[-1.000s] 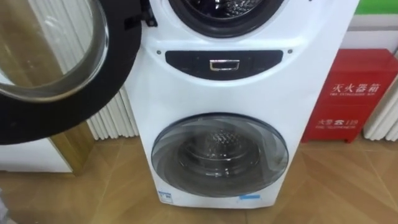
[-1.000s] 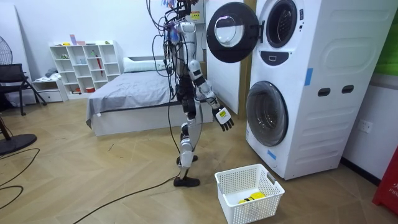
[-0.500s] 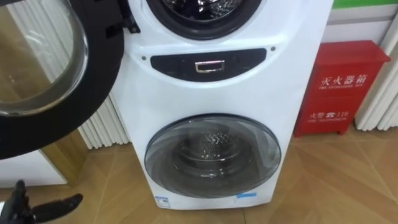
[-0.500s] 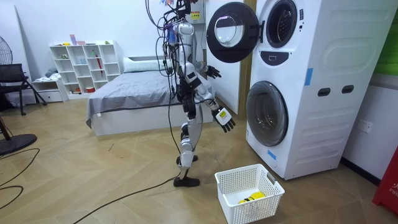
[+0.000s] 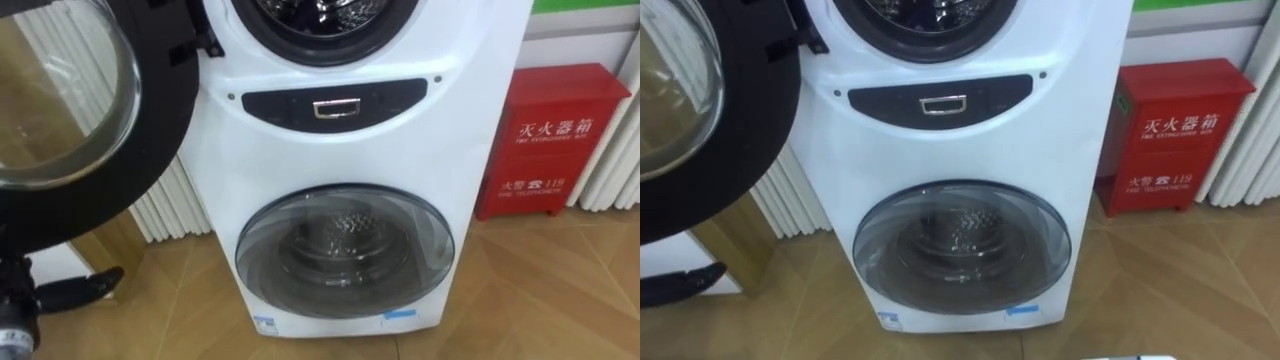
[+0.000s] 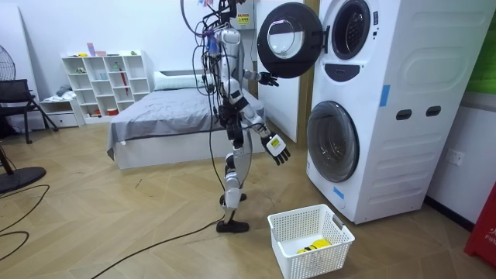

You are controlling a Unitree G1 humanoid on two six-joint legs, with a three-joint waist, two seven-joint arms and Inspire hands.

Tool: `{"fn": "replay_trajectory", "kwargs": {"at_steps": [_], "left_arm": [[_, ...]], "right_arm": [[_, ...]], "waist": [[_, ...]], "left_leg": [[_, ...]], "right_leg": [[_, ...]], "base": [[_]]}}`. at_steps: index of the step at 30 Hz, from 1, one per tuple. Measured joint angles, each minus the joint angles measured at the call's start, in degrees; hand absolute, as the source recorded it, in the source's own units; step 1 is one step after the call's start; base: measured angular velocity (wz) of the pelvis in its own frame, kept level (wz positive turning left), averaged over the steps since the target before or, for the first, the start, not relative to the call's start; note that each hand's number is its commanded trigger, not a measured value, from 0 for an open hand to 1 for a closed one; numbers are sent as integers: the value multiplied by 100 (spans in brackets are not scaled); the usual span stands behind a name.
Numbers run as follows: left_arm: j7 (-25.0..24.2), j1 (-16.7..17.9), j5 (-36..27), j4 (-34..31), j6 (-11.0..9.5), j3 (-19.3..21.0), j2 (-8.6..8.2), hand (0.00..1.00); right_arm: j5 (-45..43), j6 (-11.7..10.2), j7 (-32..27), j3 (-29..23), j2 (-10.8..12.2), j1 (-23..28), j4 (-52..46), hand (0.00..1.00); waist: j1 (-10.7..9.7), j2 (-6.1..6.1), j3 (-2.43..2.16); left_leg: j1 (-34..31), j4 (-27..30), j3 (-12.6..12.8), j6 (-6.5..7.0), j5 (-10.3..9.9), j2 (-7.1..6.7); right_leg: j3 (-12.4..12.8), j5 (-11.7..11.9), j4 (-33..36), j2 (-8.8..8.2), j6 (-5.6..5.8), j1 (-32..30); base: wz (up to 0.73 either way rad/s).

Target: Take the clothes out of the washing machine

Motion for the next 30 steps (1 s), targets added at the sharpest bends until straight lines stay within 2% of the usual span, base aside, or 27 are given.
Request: {"fn": "replay_trajectory", "kwargs": {"at_steps": [6,8,10,12,14,16,21,23,24,26,28,30], "left_arm": [[12,-2,246,-1,30,-4,128,0],[26,-5,259,-12,43,-9,216,0],[29,-8,460,-164,246,-8,306,0],[39,-8,713,-200,319,-9,403,0],[89,-8,868,-237,326,-9,427,0],[112,-9,933,-410,465,-9,429,0],[121,-8,1337,-912,893,-103,438,0],[146,-8,1374,-1055,951,-225,488,0],[173,-8,1374,-1290,1118,-234,489,0],[291,-8,1373,-1518,1198,-242,492,0],[566,-8,1380,-1704,1198,-241,518,0],[1012,-8,1522,-1939,1198,-237,568,0]], "right_arm": [[-69,-10,4,-1,-3,2,-90,0],[-62,-10,41,-2,-3,19,-94,0],[-70,-9,83,-59,-2,92,-198,0],[-94,-18,86,-87,-4,139,-286,0],[-108,-26,86,-103,-2,144,-287,0],[-194,-26,90,-126,-2,149,-288,0],[-223,-29,120,-357,-5,278,-293,0],[-222,-29,136,-363,-4,321,-297,0],[-221,-38,168,-359,-4,345,-304,0],[-226,-59,185,-357,-4,369,-305,0],[-226,-86,201,-357,-3,362,-305,0],[-224,-152,204,-342,1,348,-305,0]], "waist": [[-6,-18,-1],[-22,-5,2],[10,-4,3],[6,-2,5],[17,-2,5],[47,4,9],[310,41,35],[395,46,48],[503,42,49],[589,34,56],[612,18,86],[607,24,107]], "left_leg": [[-63,44,-46,4,-3,-1],[-138,87,-119,4,-3,0],[-181,110,-138,3,-3,0],[-189,112,-186,3,-3,-1],[-213,116,-217,2,-4,-4],[-273,158,-281,0,-5,-10],[-266,169,-288,0,-5,-11],[-271,162,-316,-1,-6,-16],[-292,162,-341,-5,-8,-13],[-349,196,-415,-5,-8,-25],[-369,212,-472,-6,-8,-36],[-456,282,-592,-15,-19,-53]], "right_leg": [[-7,2,-11,8,1,-17],[-10,2,-10,14,-1,-15],[-13,4,-10,18,-3,-27],[-25,4,-14,20,-3,-26],[-29,4,-13,20,-3,-67],[-29,6,-15,21,-4,-70],[-29,6,-20,20,-5,-34],[-30,6,-23,24,-4,-51],[-44,6,-31,31,-4,-72],[-76,7,-54,33,-5,-73],[-88,7,-84,38,-5,-42],[-109,7,-108,48,-5,-29]], "base": [[3],[11],[10],[8],[9],[7],[2],[9],[8],[16],[22],[27]]}}
